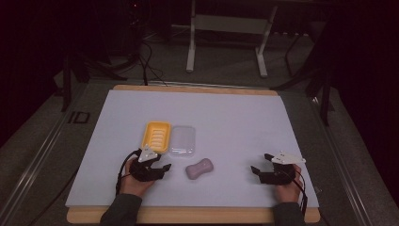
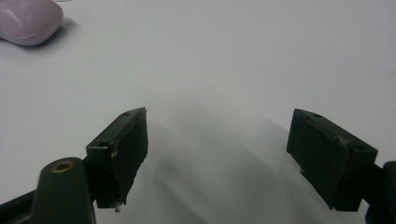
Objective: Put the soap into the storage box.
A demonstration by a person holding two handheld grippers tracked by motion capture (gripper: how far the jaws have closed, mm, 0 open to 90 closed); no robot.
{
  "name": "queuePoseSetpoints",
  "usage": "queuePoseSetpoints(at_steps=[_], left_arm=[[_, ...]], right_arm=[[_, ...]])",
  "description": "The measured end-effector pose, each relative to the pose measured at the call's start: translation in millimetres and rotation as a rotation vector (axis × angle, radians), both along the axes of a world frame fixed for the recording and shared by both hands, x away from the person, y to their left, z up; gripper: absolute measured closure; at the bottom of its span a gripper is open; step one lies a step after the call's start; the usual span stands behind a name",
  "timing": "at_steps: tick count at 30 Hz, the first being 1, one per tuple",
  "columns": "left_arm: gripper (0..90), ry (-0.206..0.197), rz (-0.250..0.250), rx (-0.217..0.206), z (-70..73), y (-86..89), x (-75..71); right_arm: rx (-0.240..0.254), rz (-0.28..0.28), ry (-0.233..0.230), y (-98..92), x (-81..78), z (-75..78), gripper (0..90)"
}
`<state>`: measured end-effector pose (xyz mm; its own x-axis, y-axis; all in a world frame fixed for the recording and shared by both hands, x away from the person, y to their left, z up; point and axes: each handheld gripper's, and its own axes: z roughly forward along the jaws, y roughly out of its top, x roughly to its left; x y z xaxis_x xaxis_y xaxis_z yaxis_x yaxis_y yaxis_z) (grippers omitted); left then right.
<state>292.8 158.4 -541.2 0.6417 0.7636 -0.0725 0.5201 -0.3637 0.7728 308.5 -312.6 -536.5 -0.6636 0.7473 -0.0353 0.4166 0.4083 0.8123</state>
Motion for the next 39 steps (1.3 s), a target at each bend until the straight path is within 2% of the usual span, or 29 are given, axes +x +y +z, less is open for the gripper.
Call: queuePoseSetpoints(at_steps=[8, 12, 15, 29, 32, 39], left_arm=[[44.9, 0.002, 0.002, 0.011, -0.2, -1.2, 0.3], [45.2, 0.010, 0.001, -0.006, 0.7, 0.8, 1.3], [45.7, 0.020, 0.002, 0.022, 3.9, -0.1, 1.6], [44.4, 0.048, -0.039, 0.094, 33.1, -9.6, 5.2], [44.4, 0.050, -0.049, 0.097, 37.2, -12.4, 6.0], [44.0, 0.047, -0.089, 0.139, 41.6, -22.4, 9.2]], right_arm=[[0.001, 0.002, -0.013, 0.2, -1.4, 0.1, 20.1], [0.024, -0.002, -0.019, -2.3, -1.7, 0.5, 20.1], [0.025, -0.001, -0.018, -2.4, -1.6, 0.6, 20.1], [0.016, -0.005, -0.017, -1.3, -2.0, 0.6, 20.2], [0.017, -0.004, -0.018, -1.5, -2.1, 0.6, 20.2], [0.019, -0.004, -0.021, -2.0, -2.1, 0.7, 20.2]])
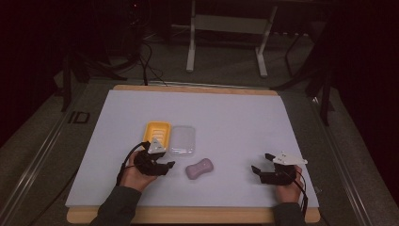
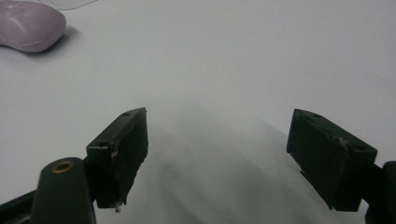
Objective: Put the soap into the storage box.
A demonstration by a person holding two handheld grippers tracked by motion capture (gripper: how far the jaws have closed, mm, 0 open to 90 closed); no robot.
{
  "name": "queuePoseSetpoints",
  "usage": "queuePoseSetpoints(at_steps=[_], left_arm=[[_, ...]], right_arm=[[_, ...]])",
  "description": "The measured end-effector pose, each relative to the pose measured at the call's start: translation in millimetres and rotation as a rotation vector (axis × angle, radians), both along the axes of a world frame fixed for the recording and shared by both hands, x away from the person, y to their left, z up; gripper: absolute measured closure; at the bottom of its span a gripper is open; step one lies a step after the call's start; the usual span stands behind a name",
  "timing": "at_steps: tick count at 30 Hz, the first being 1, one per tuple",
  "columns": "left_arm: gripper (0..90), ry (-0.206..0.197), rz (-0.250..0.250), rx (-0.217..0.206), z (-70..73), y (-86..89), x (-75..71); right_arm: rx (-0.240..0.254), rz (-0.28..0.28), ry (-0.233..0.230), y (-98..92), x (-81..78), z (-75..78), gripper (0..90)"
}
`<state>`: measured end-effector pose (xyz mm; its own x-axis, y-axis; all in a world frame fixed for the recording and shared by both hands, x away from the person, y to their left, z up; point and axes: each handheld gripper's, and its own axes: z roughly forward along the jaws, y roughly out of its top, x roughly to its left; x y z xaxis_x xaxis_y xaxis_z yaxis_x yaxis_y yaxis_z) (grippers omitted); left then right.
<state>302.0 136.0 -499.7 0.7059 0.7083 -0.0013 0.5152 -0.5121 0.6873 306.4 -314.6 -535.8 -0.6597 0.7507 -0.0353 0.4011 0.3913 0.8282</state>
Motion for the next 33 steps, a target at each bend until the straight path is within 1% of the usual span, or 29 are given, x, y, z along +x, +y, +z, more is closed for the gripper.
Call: queuePoseSetpoints(at_steps=[2, 4, 6, 10, 12, 13, 15, 17, 19, 21, 23, 25, 26, 33], left_arm=[[44.1, 0.001, -0.014, 0.010, 2.8, -4.0, 0.4], [44.1, -0.001, -0.025, 0.032, 5.4, -8.4, 1.3], [44.1, 0.000, -0.034, 0.045, 7.6, -12.3, 2.8], [44.2, 0.011, -0.056, 0.057, 11.9, -19.9, 4.9], [44.2, 0.031, -0.071, 0.047, 14.2, -23.0, 6.0], [44.2, 0.031, -0.071, 0.047, 14.2, -23.0, 6.0], [44.2, 0.046, -0.094, 0.044, 18.2, -28.7, 7.8], [44.2, 0.046, -0.100, 0.045, 19.6, -31.3, 8.3], [44.2, 0.051, -0.111, 0.066, 23.0, -36.5, 10.1], [44.2, 0.052, -0.113, 0.069, 23.9, -38.3, 10.7], [43.8, 0.059, -0.118, 0.083, 26.6, -43.1, 12.7], [43.7, 0.059, -0.118, 0.083, 26.6, -43.1, 12.7], [43.7, 0.074, -0.125, 0.085, 27.9, -47.3, 14.1], [43.6, 0.092, -0.163, 0.123, 29.8, -61.2, 16.6]], right_arm=[[0.000, 0.000, 0.001, 0.0, -0.2, 0.0, 20.2], [-0.001, 0.000, 0.002, 0.0, -0.2, 0.2, 20.2], [0.001, 0.001, 0.000, -0.2, -0.2, 0.2, 20.2], [0.007, -0.001, 0.000, -0.5, -0.5, 0.3, 20.2], [0.007, -0.001, 0.000, -0.6, -0.5, 0.3, 20.2], [0.007, -0.001, 0.000, -0.6, -0.5, 0.3, 20.2], [0.009, -0.002, 0.001, -0.7, -0.6, 0.5, 20.2], [0.009, -0.002, 0.001, -0.8, -0.6, 0.5, 20.2], [0.009, -0.002, 0.000, -0.8, -0.6, 0.5, 20.1], [0.009, -0.003, 0.000, -0.8, -0.6, 0.5, 20.0], [0.009, -0.003, 0.000, -0.8, -0.7, 0.5, 19.8], [0.009, -0.003, -0.001, -0.8, -0.7, 0.5, 19.8], [0.009, -0.003, -0.001, -0.8, -0.7, 0.5, 19.8], [0.010, -0.002, 0.000, -0.8, -0.7, 0.5, 19.8]])
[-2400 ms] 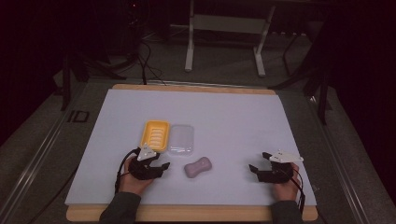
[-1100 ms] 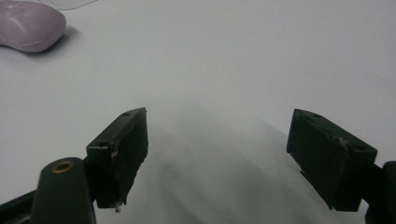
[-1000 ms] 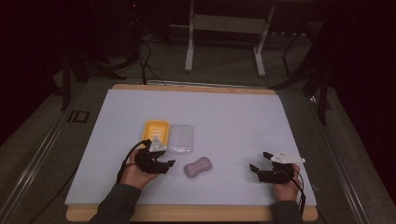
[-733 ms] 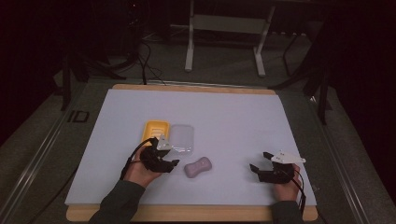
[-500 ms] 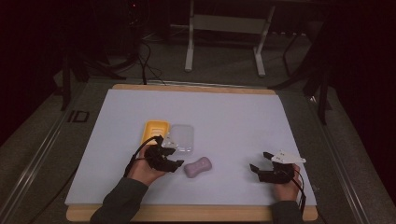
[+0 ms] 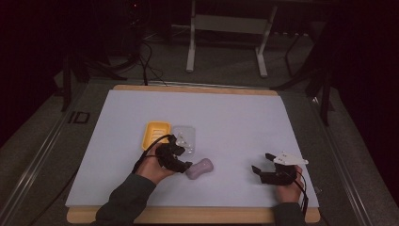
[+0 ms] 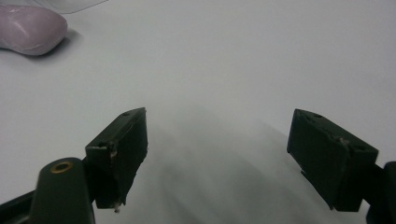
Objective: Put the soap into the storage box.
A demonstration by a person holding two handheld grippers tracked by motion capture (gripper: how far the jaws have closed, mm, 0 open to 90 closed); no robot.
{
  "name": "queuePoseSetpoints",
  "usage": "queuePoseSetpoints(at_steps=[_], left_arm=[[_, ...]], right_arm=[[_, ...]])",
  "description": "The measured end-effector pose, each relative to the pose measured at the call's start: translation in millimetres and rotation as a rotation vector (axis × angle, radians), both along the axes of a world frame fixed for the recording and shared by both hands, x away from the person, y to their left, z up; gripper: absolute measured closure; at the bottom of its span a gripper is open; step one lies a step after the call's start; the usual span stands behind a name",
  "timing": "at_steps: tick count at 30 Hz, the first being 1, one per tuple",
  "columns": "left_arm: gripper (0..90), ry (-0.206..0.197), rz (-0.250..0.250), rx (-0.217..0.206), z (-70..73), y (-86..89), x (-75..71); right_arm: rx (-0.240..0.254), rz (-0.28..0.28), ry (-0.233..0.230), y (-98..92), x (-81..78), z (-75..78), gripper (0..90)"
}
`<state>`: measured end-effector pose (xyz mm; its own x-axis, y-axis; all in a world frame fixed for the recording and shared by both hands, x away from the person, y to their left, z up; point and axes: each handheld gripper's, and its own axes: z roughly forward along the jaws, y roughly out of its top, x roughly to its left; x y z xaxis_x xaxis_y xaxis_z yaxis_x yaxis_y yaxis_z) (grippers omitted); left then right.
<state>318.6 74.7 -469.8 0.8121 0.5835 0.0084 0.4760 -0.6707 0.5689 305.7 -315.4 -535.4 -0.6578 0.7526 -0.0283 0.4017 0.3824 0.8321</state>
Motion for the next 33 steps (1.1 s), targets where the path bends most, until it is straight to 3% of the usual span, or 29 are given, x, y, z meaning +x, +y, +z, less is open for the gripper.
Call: queuePoseSetpoints(at_steps=[15, 33], left_arm=[[44.7, 0.043, -0.069, 0.072, 0.9, -23.7, 7.0], [41.3, 0.092, -0.108, 0.143, -2.6, -49.2, 15.1]], right_arm=[[-0.002, 0.000, -0.001, 0.2, 0.0, -0.1, 19.7], [0.003, 0.000, -0.002, 0.2, -0.4, 0.0, 19.6]])
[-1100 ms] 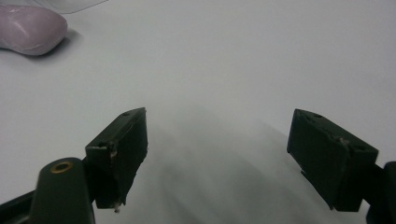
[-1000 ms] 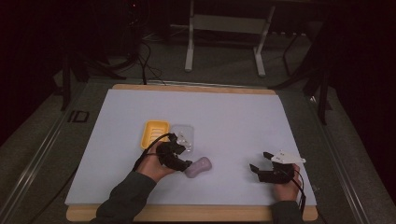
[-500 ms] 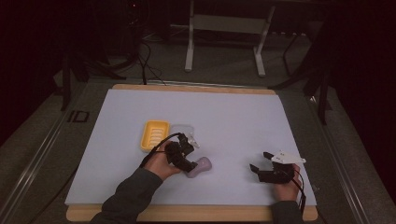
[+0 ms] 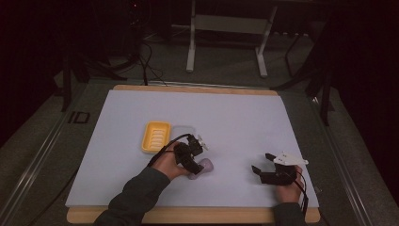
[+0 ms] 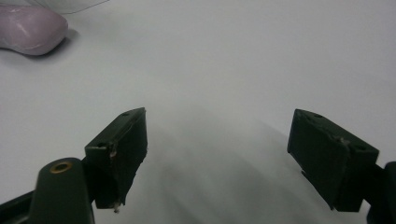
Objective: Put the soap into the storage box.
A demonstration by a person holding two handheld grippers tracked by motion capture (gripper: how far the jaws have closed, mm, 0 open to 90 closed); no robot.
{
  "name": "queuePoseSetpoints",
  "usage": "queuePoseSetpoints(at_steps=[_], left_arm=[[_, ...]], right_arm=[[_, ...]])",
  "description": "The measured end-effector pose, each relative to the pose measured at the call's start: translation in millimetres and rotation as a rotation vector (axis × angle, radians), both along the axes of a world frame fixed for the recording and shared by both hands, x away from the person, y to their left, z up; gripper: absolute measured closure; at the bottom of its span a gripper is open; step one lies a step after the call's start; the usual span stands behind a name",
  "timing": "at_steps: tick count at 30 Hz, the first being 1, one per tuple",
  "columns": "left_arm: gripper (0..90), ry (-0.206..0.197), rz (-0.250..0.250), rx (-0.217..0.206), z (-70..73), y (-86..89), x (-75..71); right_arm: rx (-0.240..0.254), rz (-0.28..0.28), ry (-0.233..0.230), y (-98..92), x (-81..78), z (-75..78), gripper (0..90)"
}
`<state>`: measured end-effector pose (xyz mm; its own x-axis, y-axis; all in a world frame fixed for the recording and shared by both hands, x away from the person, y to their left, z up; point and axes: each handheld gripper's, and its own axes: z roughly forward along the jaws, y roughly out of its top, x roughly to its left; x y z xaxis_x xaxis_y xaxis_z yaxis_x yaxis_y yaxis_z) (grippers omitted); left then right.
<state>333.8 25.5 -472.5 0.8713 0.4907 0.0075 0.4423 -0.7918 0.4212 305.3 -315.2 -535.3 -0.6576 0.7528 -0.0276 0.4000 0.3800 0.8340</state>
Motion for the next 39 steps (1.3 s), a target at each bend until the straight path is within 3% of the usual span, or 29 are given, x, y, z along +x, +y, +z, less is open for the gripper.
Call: queuePoseSetpoints(at_steps=[5, 25, 39], left_arm=[[39.1, 0.018, -0.005, 0.037, -3.6, -5.3, 2.1], [35.3, 0.076, -0.011, 0.103, -15.7, -26.5, 8.2], [43.7, 0.110, -0.027, 0.167, -27.1, -33.9, 10.9]], right_arm=[[0.000, 0.000, -0.001, -0.1, 0.0, 0.0, 19.6], [0.000, 0.001, -0.001, -0.3, 0.1, 0.0, 19.5], [0.000, 0.000, -0.003, -0.4, 0.1, 0.0, 19.4]])
